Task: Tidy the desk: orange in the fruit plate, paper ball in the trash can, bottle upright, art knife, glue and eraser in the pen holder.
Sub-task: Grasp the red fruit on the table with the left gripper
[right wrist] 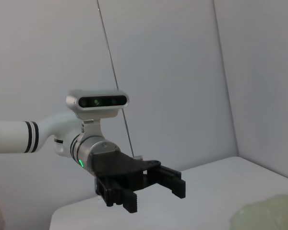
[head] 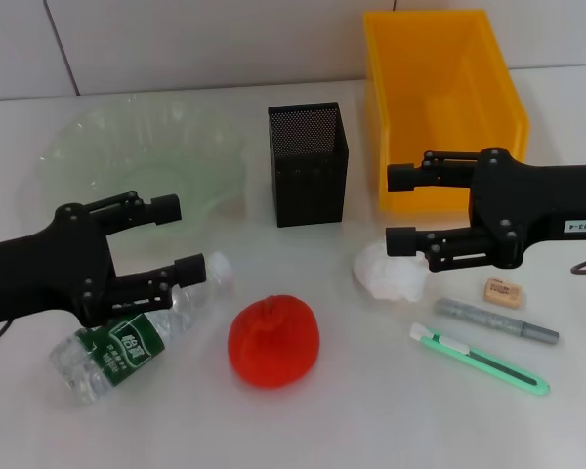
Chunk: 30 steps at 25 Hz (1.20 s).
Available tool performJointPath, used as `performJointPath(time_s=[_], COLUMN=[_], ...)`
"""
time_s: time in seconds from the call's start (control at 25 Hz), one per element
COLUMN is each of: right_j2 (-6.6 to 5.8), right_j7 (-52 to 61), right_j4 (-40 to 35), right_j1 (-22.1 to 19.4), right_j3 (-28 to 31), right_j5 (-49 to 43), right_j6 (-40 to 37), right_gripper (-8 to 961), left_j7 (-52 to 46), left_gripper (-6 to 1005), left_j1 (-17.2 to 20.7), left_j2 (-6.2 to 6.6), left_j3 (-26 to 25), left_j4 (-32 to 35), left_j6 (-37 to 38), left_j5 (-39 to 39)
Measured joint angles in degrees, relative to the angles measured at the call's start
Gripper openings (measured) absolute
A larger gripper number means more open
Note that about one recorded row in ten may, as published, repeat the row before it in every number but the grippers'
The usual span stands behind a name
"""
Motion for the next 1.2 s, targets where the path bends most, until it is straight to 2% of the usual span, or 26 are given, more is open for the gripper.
performJointPath(time_s=[0.2,0.24,0.44,0.48,0.52,0.6,0.68,0.84,1.04,1.2], right_j2=[-0.02,-0.02,-0.09,-0.10,-0.11,-0.11,-0.11,-0.11,-0.18,-0.20], right_j7=[0.01,0.01,0.11,0.14,0.16,0.18,0.23,0.31,0.79,1.05], right_j4=[-0.43,-0.57,-1.15,-1.36,-1.64,-1.77,-1.91,-2.03,-2.17,-2.33], right_j1=[-0.32,-0.45,-0.93,-1.11,-1.37,-1.48,-1.56,-1.68,-1.86,-1.86], right_j3=[0.24,0.37,1.21,1.27,1.49,1.68,1.97,2.66,3.29,3.33], right_j5=[0.00,0.00,0.01,0.01,0.01,0.01,0.01,0.01,0.00,-0.21], right_j6=[0.03,0.03,0.02,0.02,0.02,0.01,0.01,-0.10,-0.20,-0.27], right_gripper=[792,792,791,791,791,791,791,791,791,791], left_j7=[-0.08,-0.34,-0.34,0.04,0.21,0.21,1.25,1.80,8.17,10.01], left_gripper=[770,770,768,768,767,767,766,765,763,762], left_j1=[-0.84,-1.98,-1.98,-4.23,-4.44,-4.44,-4.53,-4.54,-6.19,-6.63], left_j2=[-0.10,-0.21,-0.21,-0.33,-0.49,-0.49,-0.59,-0.68,-0.82,-0.81], left_j3=[0.16,0.17,0.17,0.50,1.71,1.71,4.49,5.17,5.42,6.19], left_j4=[-1.94,-3.66,-3.66,-7.48,-7.64,-7.64,-8.29,-8.66,-14.45,-15.86], left_j6=[-2.09,-3.00,-3.00,-4.24,-4.98,-4.98,-6.54,-7.14,-8.36,-10.03], left_j5=[2.75,4.61,4.61,6.82,7.43,7.43,7.39,7.26,6.54,6.53])
